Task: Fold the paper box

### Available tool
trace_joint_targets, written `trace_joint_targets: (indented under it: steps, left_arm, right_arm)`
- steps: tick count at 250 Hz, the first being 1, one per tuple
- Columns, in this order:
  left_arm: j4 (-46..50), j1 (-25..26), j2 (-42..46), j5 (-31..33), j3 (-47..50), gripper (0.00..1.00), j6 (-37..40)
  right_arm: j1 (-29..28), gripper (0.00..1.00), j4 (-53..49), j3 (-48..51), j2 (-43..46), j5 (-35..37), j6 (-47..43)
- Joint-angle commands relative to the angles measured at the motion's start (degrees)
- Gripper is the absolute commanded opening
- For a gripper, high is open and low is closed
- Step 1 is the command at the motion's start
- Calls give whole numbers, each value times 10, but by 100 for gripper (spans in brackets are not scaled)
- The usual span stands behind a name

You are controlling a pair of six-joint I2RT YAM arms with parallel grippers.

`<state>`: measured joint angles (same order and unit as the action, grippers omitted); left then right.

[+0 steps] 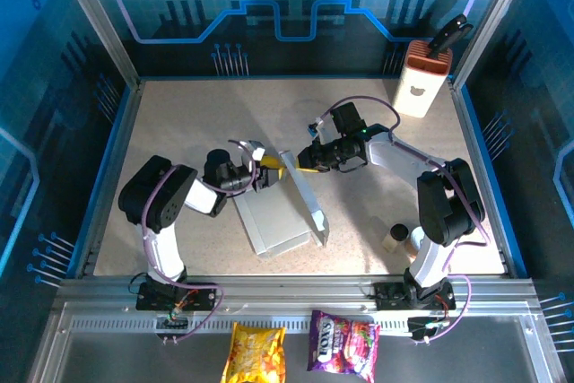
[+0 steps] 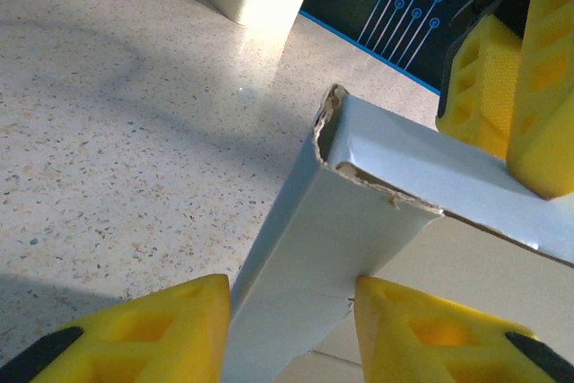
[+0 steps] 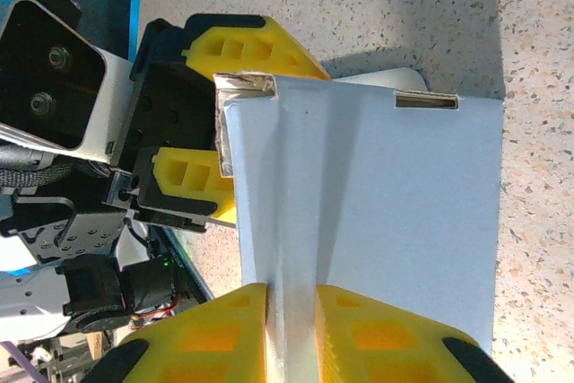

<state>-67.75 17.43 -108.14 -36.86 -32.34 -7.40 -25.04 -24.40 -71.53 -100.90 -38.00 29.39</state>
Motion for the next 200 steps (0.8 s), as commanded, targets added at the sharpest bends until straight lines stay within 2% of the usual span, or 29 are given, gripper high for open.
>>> trace_joint_targets:
  steps: [1, 61, 101, 121, 135, 146, 166, 200]
  left_arm:
    - [40, 3, 10, -8, -19, 45, 26]
    - [44, 4, -10, -57, -40, 46, 26]
    - [46, 5, -20, -81, -52, 40, 22]
    - [49, 7, -26, -86, -60, 31, 18]
    - [51, 9, -30, -83, -63, 30, 16]
    - [49, 9, -30, -78, -62, 33, 16]
    - [34, 11, -26, -59, -49, 49, 16]
    - [29, 13, -17, -25, -37, 54, 17]
  right_arm:
    - [5, 21, -23, 3, -22, 23, -8]
    - [6, 21, -23, -1, -26, 18, -12]
    - [6, 22, -24, -6, -29, 11, -15]
    - [6, 22, -25, -8, -32, 8, -18]
    - [6, 23, -28, -9, -33, 9, -20]
    - [6, 25, -29, -11, -33, 12, -21]
    - [6, 26, -33, -15, -32, 15, -22]
    - [6, 25, -39, -21, -32, 21, -25]
